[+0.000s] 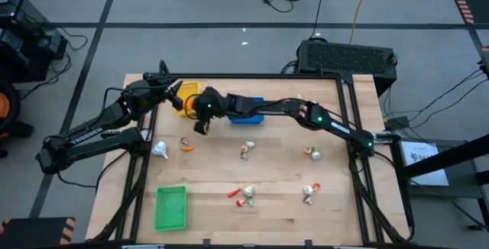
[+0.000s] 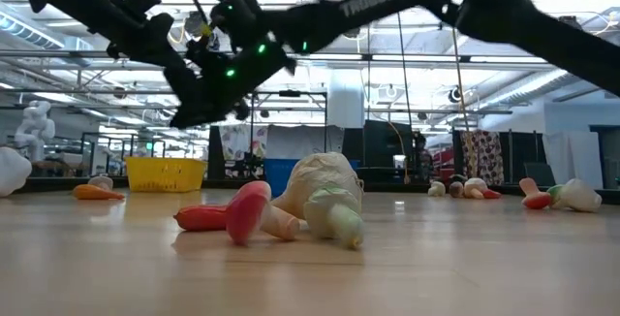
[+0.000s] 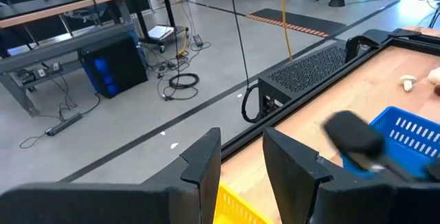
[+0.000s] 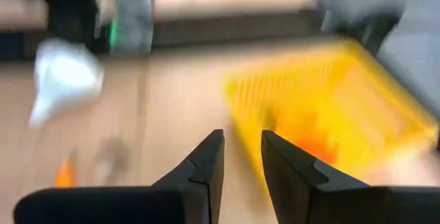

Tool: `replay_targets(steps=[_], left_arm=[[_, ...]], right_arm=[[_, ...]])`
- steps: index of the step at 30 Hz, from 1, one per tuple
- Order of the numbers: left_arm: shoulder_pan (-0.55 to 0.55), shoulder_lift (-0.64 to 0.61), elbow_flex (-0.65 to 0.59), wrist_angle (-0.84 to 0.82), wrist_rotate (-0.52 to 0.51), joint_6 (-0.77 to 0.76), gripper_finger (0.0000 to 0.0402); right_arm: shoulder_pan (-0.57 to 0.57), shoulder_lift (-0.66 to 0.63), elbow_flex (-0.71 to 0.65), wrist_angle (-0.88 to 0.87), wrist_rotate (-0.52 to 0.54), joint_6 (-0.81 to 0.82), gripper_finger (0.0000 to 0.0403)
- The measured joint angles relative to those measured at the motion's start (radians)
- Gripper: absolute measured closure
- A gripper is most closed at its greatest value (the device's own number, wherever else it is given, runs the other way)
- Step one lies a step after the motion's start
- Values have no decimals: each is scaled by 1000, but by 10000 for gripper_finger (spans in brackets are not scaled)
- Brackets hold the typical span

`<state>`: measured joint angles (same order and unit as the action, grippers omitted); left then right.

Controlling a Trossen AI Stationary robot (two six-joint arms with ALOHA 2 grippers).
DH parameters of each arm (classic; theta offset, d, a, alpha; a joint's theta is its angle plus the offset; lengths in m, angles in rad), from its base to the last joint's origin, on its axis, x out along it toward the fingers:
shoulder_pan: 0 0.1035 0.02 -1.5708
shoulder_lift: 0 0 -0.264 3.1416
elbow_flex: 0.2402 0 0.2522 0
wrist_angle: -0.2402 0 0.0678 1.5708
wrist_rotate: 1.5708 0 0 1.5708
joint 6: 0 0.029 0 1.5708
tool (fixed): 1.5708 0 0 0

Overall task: Sort produce into baskets
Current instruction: Put the orange chili pepper into the yellow bin

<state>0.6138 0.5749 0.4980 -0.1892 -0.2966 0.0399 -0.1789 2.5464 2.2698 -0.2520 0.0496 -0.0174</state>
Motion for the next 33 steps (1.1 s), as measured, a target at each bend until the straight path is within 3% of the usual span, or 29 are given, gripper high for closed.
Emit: replay_targets(steps=[8,13,21,33], left_arm=[[0,0,-1,-9,0,0,283],[0,0,-1,-8,2,0,283],[0,0,-1,-10,3,-6,283],[-1,1,-1,-2,6,-34,283]], right_arm=[[50,-205,2,-785,-9,94,314],[113,-250,-1,-989,-119,174,314],[285,-235,-25,-971,-156,157,314],[480,-222,-178,-575,-155,-16,314]])
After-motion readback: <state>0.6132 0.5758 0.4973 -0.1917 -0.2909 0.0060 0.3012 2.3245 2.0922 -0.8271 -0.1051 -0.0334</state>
